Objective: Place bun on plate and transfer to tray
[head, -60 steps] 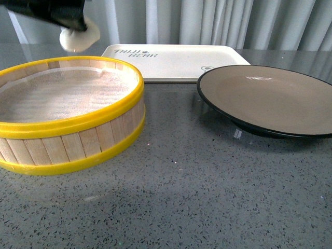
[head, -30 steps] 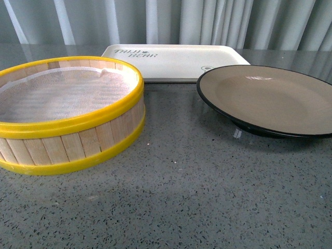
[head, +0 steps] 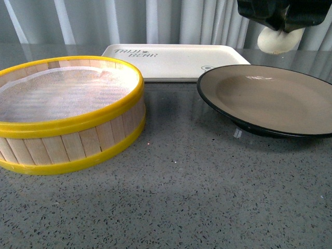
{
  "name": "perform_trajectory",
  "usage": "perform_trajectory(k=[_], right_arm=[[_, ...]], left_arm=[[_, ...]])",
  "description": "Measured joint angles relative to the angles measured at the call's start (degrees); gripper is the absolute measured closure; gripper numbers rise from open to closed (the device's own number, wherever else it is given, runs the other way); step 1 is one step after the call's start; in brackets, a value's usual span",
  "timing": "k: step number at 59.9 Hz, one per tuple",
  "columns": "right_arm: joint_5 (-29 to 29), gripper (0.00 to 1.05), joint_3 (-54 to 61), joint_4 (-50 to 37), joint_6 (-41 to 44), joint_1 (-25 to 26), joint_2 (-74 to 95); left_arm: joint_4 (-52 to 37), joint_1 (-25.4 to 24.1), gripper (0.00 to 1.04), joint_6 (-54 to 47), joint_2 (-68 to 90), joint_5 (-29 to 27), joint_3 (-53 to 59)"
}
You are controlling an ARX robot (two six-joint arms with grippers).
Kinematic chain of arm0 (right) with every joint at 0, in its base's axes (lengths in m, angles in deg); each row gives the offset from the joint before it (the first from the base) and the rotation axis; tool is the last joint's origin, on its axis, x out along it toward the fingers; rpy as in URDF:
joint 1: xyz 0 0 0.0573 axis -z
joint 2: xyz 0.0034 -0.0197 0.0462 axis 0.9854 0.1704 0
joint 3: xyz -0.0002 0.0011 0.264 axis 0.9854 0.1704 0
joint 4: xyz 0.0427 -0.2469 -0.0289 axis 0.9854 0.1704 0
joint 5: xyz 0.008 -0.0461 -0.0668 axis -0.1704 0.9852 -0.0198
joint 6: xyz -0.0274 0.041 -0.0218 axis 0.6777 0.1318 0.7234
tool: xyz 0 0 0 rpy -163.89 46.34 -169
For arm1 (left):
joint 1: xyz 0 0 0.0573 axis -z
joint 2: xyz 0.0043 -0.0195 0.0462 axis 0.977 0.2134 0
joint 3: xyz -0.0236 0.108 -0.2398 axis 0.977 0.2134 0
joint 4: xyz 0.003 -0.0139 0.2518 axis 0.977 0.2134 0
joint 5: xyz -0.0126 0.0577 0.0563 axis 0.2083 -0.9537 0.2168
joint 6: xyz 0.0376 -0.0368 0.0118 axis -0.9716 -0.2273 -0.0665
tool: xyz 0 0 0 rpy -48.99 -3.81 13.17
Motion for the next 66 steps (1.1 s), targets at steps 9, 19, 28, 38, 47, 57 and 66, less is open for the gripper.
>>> perform_trajectory(k=[9, 19, 28, 38, 47, 57, 66], right_arm=[[0.00, 0.09, 0.00, 0.00, 0.00, 0.00, 0.00], [0.00, 0.09, 0.00, 0.00, 0.00, 0.00, 0.00], [0.00, 0.09, 0.00, 0.00, 0.00, 0.00, 0.00], [0.00, 0.09, 0.00, 0.00, 0.00, 0.00, 0.00], [0.00, 0.09, 0.00, 0.00, -0.02, 0.00, 0.00], [0.00, 0.09, 0.00, 0.00, 0.00, 0.00, 0.00], [0.00, 0.09, 0.00, 0.00, 0.00, 0.00, 0.00]], left_arm=[[-0.55, 1.16, 1.01, 0.11, 3.15, 0.20, 0.20], [-0.55, 2.56, 1.01, -0.09, 6.21, -0.37, -0.72], [-0.55, 3.04, 1.01, -1.07, 7.52, -1.81, -2.34], [-0.59, 3.10, 1.01, -3.30, 8.61, -4.61, -3.15], [-1.31, 3.02, 1.01, -5.99, 9.81, -7.54, -3.15], [-1.07, 2.99, 1.01, -8.48, 10.29, -8.46, -3.15], [0.79, 3.04, 1.01, -9.53, 10.38, -7.96, -3.15]])
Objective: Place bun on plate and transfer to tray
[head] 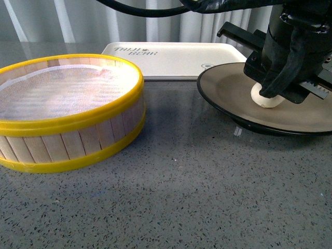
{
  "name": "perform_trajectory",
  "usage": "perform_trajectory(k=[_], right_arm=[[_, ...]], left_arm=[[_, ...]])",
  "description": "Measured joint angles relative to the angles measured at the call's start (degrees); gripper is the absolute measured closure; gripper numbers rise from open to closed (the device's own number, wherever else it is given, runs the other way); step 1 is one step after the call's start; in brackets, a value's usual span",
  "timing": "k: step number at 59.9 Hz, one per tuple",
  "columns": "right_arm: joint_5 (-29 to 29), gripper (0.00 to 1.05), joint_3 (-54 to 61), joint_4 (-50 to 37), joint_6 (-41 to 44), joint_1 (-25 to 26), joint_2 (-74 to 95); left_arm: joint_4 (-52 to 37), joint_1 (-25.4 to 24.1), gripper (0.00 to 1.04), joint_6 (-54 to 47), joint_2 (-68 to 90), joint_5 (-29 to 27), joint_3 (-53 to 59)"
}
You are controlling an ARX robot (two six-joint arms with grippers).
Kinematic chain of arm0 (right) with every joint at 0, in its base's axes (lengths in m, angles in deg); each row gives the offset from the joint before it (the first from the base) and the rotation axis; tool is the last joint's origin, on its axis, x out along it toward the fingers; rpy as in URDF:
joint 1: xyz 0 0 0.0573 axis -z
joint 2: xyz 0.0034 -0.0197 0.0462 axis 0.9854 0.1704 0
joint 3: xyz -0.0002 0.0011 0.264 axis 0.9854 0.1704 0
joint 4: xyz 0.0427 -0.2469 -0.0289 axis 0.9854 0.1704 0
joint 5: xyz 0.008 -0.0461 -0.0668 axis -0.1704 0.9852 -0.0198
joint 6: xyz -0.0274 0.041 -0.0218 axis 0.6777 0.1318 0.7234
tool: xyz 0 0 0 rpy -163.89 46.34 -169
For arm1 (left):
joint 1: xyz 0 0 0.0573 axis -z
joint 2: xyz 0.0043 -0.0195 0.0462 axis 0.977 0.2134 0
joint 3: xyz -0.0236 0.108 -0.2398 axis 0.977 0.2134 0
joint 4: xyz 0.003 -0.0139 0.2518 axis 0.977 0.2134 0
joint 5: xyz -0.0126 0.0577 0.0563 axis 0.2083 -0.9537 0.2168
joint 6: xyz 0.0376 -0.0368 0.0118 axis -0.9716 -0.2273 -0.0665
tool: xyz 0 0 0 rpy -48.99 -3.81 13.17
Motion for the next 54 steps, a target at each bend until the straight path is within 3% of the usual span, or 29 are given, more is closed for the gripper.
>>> perform_trajectory(k=[9, 28, 43, 54], right_arm=[[0.00, 0.09, 0.00, 0.00, 0.00, 0.00, 0.00], [0.00, 0.09, 0.00, 0.00, 0.00, 0.00, 0.00], [0.00, 0.09, 0.00, 0.00, 0.00, 0.00, 0.00], [0.00, 0.09, 0.00, 0.00, -0.02, 0.00, 0.00]], left_arm=[[1.60, 0.00, 0.98, -0.66, 0.04, 0.37, -0.20], [3.80, -0.76, 0.52, 1.53, 0.20, 2.32, -3.37], [4.24, -3.23, 0.06, 7.80, -1.18, 5.31, -6.01], [-2.51, -5.31, 0.07, 10.93, -10.34, 3.67, 0.87]])
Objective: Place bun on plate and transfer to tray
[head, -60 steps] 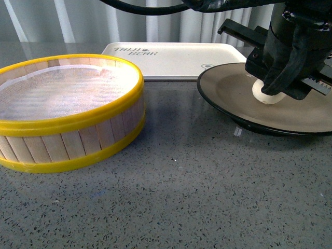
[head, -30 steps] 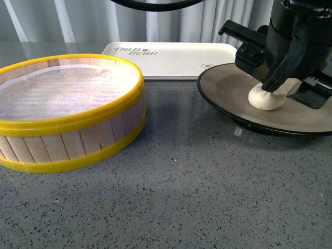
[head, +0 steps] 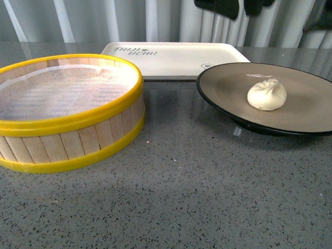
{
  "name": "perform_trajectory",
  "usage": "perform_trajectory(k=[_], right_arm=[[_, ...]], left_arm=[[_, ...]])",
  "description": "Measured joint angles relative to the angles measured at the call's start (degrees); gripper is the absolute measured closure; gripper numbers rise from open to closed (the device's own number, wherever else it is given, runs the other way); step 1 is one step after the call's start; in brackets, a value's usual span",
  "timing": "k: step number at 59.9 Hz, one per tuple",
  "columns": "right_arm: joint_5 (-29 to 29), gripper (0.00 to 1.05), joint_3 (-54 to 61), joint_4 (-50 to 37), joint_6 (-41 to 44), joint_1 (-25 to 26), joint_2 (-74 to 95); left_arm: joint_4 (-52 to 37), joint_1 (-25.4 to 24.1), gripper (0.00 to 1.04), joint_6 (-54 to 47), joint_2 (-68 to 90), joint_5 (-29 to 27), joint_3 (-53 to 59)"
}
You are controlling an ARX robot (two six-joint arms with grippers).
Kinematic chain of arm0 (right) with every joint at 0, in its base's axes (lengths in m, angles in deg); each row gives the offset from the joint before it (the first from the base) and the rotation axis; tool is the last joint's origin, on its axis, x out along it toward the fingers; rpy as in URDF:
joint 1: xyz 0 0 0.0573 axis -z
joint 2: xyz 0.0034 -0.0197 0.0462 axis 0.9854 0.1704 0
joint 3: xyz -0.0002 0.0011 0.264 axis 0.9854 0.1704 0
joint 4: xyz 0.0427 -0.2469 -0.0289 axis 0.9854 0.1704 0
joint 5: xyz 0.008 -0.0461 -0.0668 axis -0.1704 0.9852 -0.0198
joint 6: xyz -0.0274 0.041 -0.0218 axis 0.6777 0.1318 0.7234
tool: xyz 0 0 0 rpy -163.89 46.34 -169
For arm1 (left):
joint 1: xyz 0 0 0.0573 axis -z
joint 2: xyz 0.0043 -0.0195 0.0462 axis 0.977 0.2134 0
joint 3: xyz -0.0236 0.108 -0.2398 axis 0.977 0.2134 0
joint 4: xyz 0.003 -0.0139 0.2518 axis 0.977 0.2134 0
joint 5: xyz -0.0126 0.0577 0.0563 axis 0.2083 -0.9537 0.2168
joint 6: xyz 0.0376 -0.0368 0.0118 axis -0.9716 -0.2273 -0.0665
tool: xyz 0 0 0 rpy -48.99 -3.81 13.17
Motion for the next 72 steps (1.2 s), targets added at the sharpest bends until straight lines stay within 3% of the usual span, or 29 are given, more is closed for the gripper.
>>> perform_trajectory(k=[8, 24, 29, 35, 41, 57, 72], right_arm=[[0.00, 0.09, 0.00, 0.00, 0.00, 0.00, 0.00], [0.00, 0.09, 0.00, 0.00, 0.00, 0.00, 0.00], [0.00, 0.09, 0.00, 0.00, 0.02, 0.00, 0.00], [0.02, 0.09, 0.00, 0.00, 0.00, 0.00, 0.00], [-0.02, 0.09, 0.00, 0.00, 0.00, 0.00, 0.00], [0.04, 0.09, 0.00, 0.00, 0.00, 0.00, 0.00], [0.02, 0.09, 0.00, 0.00, 0.00, 0.00, 0.00]], left_arm=[[-6.23, -2.93, 0.07, 1.16, -17.86, -3.26, 14.58], [-6.86, -11.45, 0.07, -1.92, -44.15, -3.26, 40.17], [-19.76, -14.73, 0.20, -2.34, -50.49, -8.81, 49.81], [-30.64, -21.57, 0.38, -2.49, -59.12, -4.44, 62.27], [-33.86, -26.01, 0.56, -2.47, -64.67, -1.99, 71.34], [-37.11, -30.91, 1.01, -2.51, -71.73, 4.15, 83.65], [-37.68, -34.93, 1.01, -2.67, -78.97, 7.85, 91.41]])
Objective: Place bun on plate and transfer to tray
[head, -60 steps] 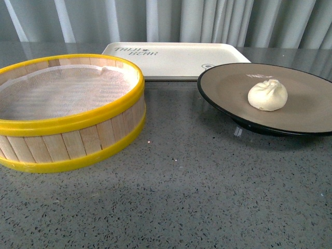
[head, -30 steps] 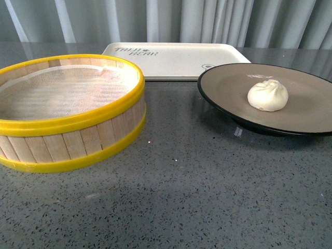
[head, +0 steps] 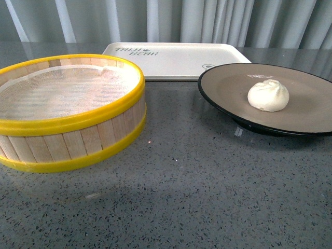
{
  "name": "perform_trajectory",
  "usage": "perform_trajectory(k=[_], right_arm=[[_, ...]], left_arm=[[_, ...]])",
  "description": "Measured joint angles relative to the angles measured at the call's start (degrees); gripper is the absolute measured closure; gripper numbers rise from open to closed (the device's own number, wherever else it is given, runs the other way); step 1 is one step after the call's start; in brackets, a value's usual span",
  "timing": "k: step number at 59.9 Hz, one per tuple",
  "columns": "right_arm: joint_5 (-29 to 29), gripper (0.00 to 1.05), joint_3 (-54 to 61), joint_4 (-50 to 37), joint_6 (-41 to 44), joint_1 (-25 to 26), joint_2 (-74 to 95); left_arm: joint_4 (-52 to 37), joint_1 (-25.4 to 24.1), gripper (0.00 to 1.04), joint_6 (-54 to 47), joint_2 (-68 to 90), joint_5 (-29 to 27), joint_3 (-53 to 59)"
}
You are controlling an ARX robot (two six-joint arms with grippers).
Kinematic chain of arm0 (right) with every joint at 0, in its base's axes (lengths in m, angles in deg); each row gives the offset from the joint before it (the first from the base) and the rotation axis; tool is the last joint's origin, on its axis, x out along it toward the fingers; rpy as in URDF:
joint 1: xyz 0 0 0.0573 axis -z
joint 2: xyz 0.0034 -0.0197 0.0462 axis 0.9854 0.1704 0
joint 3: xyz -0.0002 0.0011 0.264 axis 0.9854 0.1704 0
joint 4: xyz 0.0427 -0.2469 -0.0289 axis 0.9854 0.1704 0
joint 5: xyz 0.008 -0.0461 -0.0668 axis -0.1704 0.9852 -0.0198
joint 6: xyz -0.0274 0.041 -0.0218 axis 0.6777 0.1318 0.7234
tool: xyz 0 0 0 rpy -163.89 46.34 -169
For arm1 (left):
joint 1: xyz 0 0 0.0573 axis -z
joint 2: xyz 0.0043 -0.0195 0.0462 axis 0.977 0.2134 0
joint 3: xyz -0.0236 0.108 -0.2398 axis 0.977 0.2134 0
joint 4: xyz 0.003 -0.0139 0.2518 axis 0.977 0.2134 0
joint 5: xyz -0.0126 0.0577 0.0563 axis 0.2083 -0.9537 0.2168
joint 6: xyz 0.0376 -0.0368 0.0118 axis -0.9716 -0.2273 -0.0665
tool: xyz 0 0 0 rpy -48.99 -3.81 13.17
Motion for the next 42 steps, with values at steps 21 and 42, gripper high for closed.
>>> perform_trajectory(k=[21, 42], right_arm=[[-0.02, 0.09, 0.00, 0.00, 0.00, 0.00, 0.00], [0.00, 0.09, 0.00, 0.00, 0.00, 0.00, 0.00]], left_arm=[[2.97, -5.90, 1.01, 0.00, -8.66, 5.40, 5.44], [7.13, -5.90, 1.01, 0.00, -15.08, 5.40, 7.65]])
